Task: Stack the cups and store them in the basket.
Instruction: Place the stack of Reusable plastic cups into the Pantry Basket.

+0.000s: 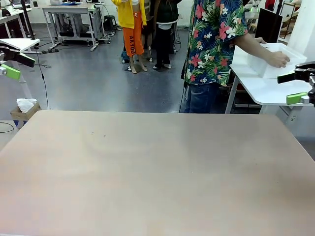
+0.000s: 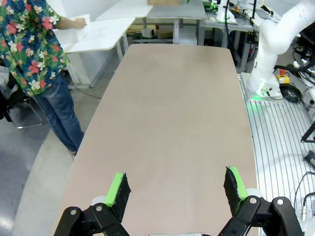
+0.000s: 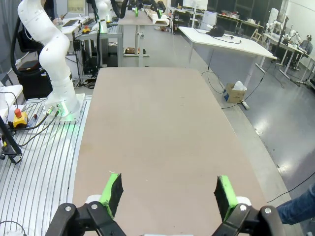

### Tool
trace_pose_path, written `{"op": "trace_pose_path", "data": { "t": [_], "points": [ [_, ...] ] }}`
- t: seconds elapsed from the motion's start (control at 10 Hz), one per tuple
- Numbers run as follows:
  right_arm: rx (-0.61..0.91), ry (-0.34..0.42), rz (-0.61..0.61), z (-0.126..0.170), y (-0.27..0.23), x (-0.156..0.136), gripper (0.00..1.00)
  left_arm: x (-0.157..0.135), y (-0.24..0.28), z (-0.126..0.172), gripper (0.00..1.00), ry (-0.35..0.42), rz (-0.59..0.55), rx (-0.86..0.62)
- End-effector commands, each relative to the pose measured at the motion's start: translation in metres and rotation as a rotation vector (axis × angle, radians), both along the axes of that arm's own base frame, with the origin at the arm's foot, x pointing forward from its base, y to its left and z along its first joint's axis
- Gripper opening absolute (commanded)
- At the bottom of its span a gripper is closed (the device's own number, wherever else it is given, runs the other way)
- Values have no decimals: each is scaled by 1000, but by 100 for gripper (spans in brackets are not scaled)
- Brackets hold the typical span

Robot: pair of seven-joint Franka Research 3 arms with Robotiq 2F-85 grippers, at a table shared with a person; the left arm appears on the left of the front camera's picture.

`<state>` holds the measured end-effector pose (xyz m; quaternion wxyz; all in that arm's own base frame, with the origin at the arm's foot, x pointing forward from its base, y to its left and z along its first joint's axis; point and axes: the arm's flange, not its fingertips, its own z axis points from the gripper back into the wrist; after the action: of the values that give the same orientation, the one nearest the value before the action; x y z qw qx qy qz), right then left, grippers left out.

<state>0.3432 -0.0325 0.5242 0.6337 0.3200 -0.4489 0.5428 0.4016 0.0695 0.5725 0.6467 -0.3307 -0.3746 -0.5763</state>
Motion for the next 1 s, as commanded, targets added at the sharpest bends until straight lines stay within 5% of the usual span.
{"op": "trace_pose_path", "data": {
  "t": [0.0, 0.9],
  "points": [
    [15, 10, -7, 5, 1, -1, 100, -2, -2, 2, 100, 5, 0, -7],
    [15, 10, -7, 5, 1, -1, 100, -2, -2, 2, 100, 5, 0, -7]
  ]
}}
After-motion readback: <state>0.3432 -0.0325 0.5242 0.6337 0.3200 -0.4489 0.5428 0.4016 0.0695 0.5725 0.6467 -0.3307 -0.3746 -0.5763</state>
